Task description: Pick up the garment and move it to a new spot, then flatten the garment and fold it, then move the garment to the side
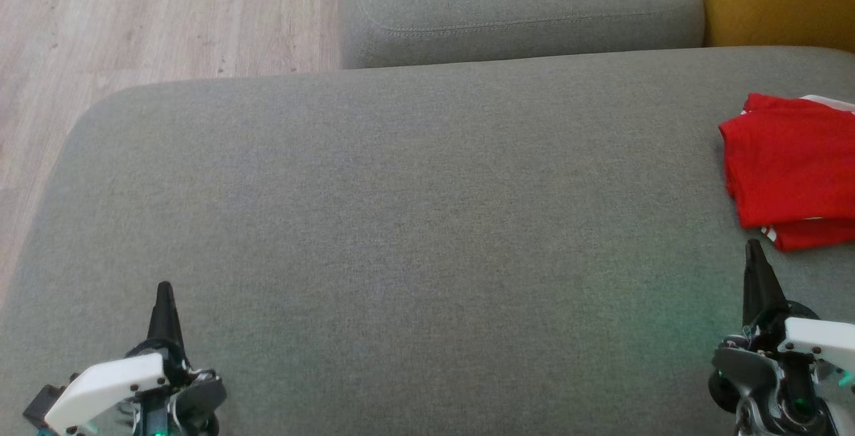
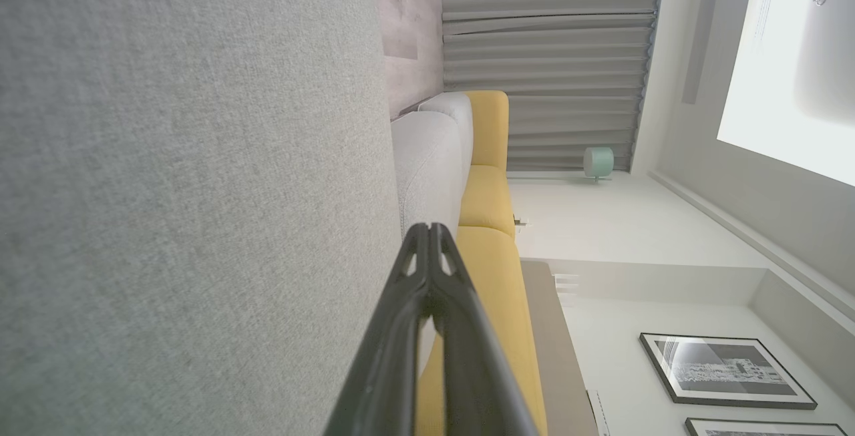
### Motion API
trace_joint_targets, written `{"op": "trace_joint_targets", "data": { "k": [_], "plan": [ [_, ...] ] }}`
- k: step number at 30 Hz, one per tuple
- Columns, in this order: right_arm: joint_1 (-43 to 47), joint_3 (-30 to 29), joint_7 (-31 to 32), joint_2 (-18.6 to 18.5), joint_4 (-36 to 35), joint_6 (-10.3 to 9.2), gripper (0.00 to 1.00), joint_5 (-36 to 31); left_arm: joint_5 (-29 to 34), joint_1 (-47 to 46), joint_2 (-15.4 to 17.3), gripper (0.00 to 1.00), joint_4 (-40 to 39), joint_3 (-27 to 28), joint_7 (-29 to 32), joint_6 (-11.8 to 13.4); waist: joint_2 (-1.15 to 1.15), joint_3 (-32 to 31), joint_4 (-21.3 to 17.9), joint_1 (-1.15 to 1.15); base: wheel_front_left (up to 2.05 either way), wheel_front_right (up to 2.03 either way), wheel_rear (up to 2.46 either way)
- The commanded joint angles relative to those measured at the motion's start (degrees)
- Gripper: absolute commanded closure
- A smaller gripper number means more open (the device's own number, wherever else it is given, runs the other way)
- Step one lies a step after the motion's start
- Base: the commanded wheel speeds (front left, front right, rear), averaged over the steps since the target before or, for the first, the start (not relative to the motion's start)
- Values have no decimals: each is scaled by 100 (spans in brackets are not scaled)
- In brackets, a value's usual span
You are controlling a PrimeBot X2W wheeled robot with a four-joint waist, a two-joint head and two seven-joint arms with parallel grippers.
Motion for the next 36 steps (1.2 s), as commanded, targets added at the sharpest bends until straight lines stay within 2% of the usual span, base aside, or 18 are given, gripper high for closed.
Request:
{"op": "trace_joint_targets", "data": {
  "k": [1,36],
  "plan": [
    [-314,116,35,-26,-216,40,100,37,-28,-283,22,100,-207,228,43,-38,0,-1,0,0,0,0,0],
    [-314,117,34,-26,-216,40,100,38,-29,-283,22,100,-208,227,42,-38,0,-1,0,0,0,0,0]
  ]
}}
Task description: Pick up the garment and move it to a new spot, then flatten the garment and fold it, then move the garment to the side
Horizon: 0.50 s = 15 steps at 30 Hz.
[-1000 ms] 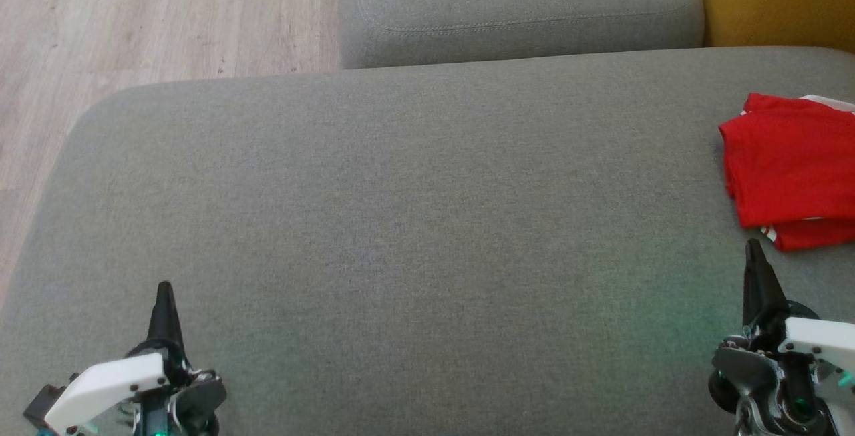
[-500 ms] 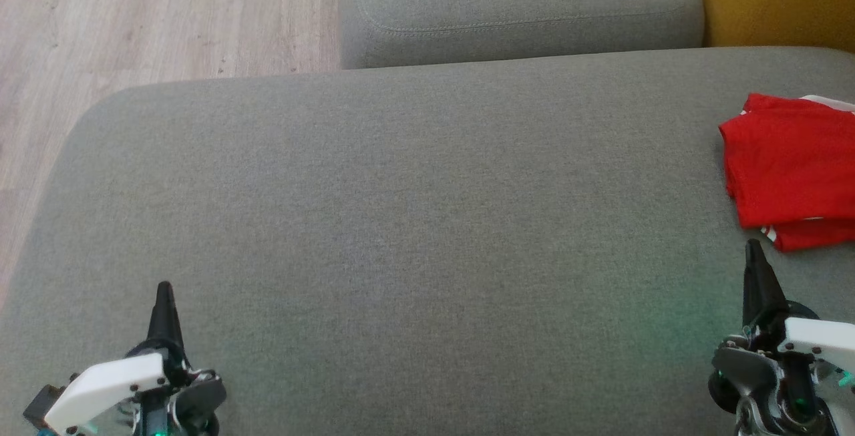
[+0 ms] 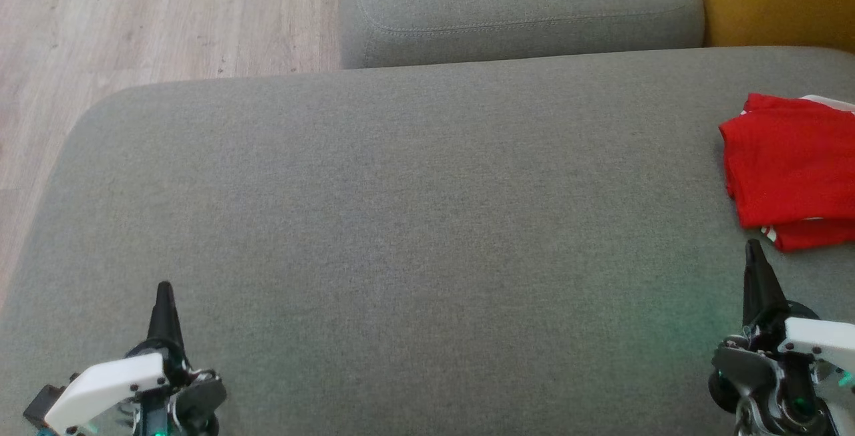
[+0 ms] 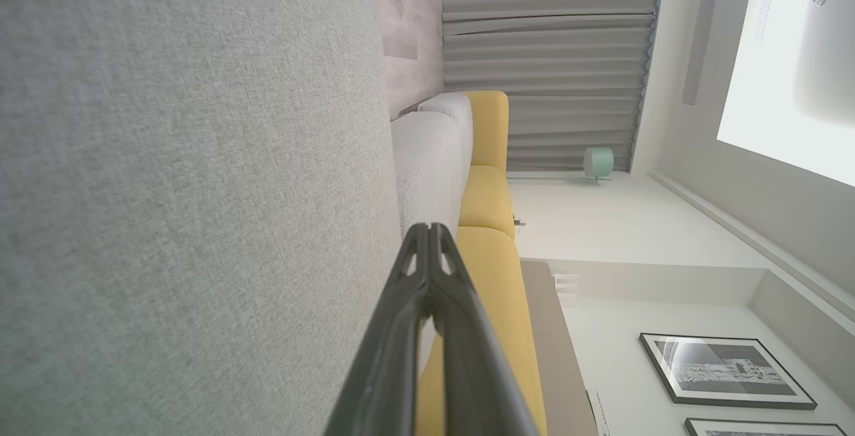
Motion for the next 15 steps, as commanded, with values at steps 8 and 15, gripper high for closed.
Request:
{"op": "trace_joint_targets", "data": {
  "k": [8,15],
  "plan": [
    [-314,117,34,-27,-216,40,100,38,-29,-283,23,100,-208,223,42,-37,0,0,0,0,0,0,0],
    [-314,117,34,-27,-216,40,100,38,-29,-283,23,100,-208,223,42,-37,0,0,0,0,0,0,0]
  ]
}}
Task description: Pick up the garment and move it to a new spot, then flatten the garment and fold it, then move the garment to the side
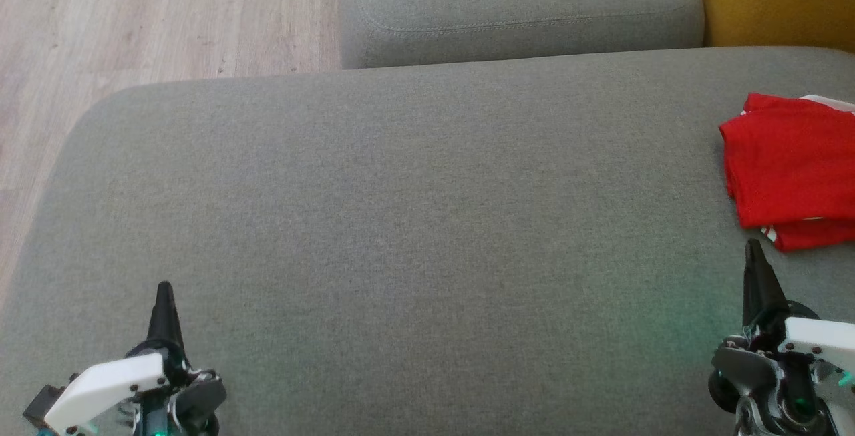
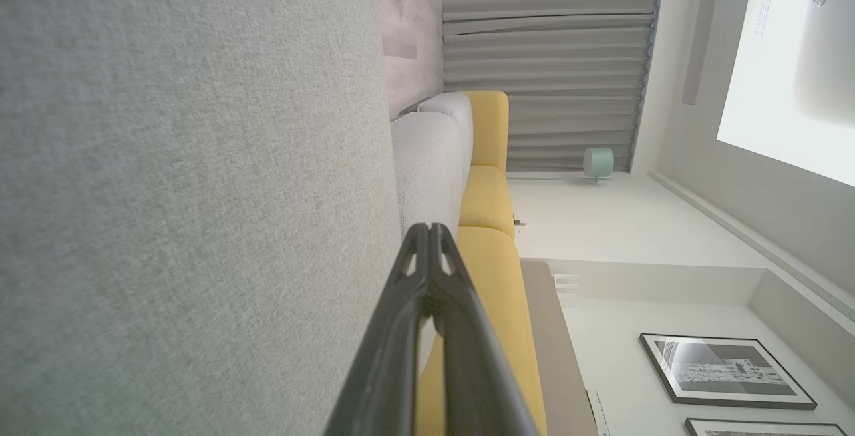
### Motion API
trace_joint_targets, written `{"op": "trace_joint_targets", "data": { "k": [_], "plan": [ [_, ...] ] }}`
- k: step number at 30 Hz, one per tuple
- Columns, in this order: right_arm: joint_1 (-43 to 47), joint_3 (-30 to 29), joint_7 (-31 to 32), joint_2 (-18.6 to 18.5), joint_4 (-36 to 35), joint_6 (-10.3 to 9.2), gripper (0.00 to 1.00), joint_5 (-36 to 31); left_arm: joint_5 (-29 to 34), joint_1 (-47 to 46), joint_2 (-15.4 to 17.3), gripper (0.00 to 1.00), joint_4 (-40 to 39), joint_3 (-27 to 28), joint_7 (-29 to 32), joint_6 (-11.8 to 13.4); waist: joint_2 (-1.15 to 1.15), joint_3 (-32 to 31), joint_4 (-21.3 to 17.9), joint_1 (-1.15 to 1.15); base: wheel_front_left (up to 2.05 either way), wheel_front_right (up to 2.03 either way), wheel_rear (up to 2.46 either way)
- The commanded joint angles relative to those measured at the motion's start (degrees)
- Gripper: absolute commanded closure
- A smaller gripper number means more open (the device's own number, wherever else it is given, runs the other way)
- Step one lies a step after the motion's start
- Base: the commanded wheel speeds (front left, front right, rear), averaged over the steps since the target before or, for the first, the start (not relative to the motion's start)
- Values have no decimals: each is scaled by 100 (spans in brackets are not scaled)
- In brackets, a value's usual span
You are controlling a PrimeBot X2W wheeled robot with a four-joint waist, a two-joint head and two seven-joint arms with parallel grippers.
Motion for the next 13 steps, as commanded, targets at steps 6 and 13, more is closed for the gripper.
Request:
{"op": "trace_joint_targets", "data": {
  "k": [6,13],
  "plan": [
    [-314,117,34,-27,-216,40,100,38,-29,-283,23,100,-208,223,42,-37,0,0,0,0,0,0,0],
    [-314,118,34,-27,-216,40,100,38,-29,-283,23,100,-208,223,42,-37,0,0,0,0,0,0,0]
  ]
}}
